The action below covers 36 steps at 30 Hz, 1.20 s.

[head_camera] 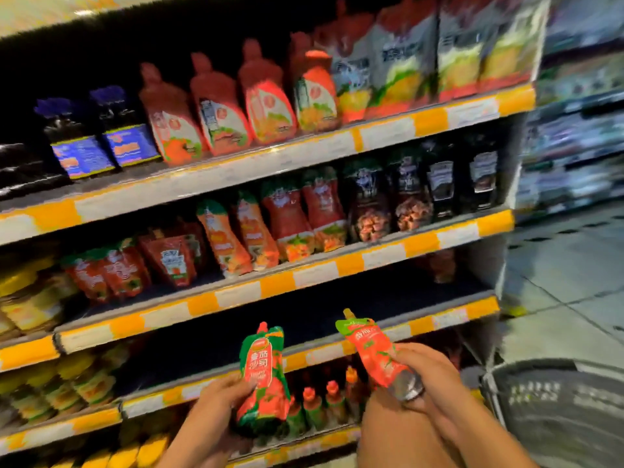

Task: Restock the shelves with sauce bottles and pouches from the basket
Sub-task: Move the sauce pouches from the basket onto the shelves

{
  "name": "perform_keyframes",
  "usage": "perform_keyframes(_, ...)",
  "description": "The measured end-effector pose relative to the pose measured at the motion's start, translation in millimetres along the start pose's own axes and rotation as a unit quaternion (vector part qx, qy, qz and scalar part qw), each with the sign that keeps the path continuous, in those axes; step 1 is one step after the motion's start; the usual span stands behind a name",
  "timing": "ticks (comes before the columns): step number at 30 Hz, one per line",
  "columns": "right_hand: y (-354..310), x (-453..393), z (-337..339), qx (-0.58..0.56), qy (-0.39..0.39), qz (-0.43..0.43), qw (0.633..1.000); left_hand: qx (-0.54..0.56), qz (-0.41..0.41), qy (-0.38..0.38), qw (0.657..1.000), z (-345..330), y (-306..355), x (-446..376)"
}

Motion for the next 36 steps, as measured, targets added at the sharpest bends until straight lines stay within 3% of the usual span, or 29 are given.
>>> perform_keyframes(11, -37, -48, 132, -0.016, 0.164, 0.075, 0.983, -0.077, 0.045, -0.123, 0.988, -132, 8, -72)
perform_keyframes(18, -65, -100, 172, 0.052, 0.150, 0.098, 0.982, -0.124, 0.050, -0.185, 0.973, -190, 7, -123)
perform_keyframes(25, -85, -159, 204, 0.119, 0.171, 0.129, 0.969, -0.138, 0.027, -0.181, 0.973, -221, 0, -183)
perform_keyframes(31, -98, -198, 217, 0.180, 0.169, 0.156, 0.956, -0.049, 0.039, -0.121, 0.991, -228, -12, -229)
perform_keyframes(36, -104, -228, 224, 0.251, 0.173, 0.166, 0.938, -0.051, 0.062, -0.135, 0.988, -235, -24, -252)
Point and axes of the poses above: each hand's wrist, its own x-axis away from the middle knuckle, its own z-axis out of the back of the hand, y = z × x, the point moved 1 cm from there along -x, towards the middle knuckle, and after that the axes turned 6 degrees about -y, right-handed, at the moved point
